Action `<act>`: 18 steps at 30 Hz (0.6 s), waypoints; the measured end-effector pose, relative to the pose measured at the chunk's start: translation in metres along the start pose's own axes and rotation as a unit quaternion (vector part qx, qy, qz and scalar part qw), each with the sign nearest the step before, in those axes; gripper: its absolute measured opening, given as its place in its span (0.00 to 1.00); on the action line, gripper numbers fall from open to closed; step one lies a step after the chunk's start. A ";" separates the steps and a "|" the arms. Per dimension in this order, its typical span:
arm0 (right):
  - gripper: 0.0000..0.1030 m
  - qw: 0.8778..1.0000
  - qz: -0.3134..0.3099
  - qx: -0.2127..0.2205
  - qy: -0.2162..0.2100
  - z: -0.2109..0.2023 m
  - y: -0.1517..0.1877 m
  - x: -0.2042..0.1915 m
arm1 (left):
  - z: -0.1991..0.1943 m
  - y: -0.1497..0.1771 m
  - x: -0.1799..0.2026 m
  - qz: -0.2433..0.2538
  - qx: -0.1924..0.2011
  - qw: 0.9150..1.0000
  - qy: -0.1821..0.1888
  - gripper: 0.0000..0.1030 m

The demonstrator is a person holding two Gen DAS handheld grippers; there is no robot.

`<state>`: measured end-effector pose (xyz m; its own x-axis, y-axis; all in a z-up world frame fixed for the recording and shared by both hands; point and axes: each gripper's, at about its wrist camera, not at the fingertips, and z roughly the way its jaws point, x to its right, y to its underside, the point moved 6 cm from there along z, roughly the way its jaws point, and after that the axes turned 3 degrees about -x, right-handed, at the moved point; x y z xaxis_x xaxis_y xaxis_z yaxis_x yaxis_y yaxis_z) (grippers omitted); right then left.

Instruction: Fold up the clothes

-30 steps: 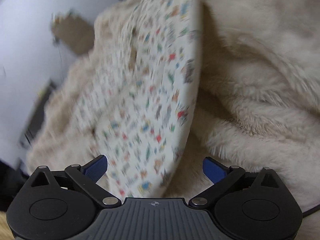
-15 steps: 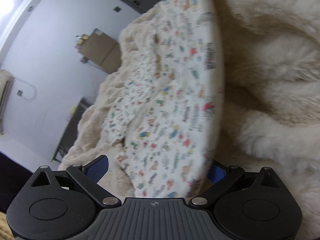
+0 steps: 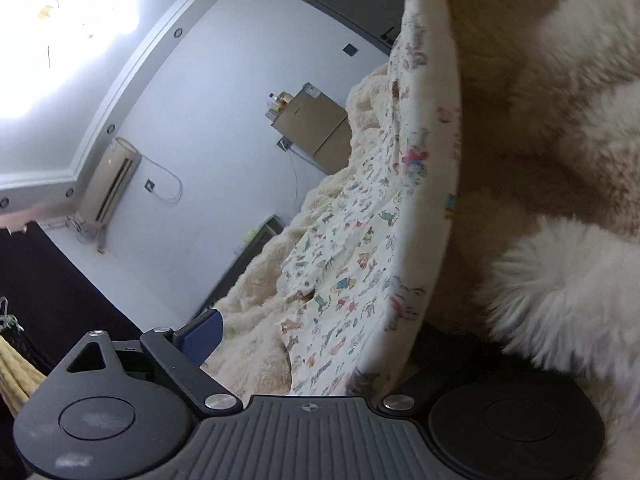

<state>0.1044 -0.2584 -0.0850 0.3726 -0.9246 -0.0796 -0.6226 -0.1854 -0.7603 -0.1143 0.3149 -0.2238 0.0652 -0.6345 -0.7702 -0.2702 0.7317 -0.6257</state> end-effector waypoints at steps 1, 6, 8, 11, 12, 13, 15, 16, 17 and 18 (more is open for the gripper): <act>0.79 1.000 0.001 0.000 -0.001 0.000 0.000 0.000 | -0.001 0.000 0.001 0.001 0.000 1.000 0.005 0.80; 0.79 1.000 0.003 -0.001 -0.002 0.001 0.001 0.000 | 0.007 -0.002 0.004 0.005 -0.004 0.999 0.043 0.62; 0.80 1.000 0.003 -0.001 -0.002 0.002 0.001 0.000 | 0.016 -0.003 0.006 0.004 -0.009 0.998 0.067 0.39; 0.80 1.000 0.003 -0.002 -0.002 0.002 0.001 0.000 | 0.022 -0.005 0.006 -0.008 -0.025 0.993 0.111 0.14; 0.80 1.000 0.003 -0.002 -0.002 0.003 0.001 0.000 | 0.027 -0.006 0.005 -0.015 -0.031 0.991 0.126 0.12; 0.80 1.000 0.003 -0.002 -0.002 0.003 0.001 0.000 | 0.030 -0.007 0.003 -0.020 -0.033 0.990 0.133 0.12; 0.80 1.000 0.003 -0.002 -0.002 0.002 0.000 0.000 | 0.033 -0.008 0.000 -0.031 -0.036 0.989 0.142 0.12; 0.80 1.000 0.002 -0.003 -0.002 0.002 0.000 0.000 | 0.034 -0.009 -0.002 -0.037 -0.037 0.988 0.144 0.13; 0.80 1.000 0.002 -0.003 -0.002 0.002 0.000 0.000 | 0.035 -0.009 -0.003 -0.042 -0.037 0.988 0.146 0.13; 0.80 1.000 0.002 -0.003 -0.002 0.002 0.000 0.000 | 0.036 -0.008 -0.005 -0.048 -0.039 0.987 0.150 0.13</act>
<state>0.1056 -0.2574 -0.0866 0.3721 -0.9243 -0.0853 -0.6278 -0.1829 -0.7566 -0.0777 0.3214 -0.2193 -0.1898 -0.7540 -0.6289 -0.3507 0.6504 -0.6738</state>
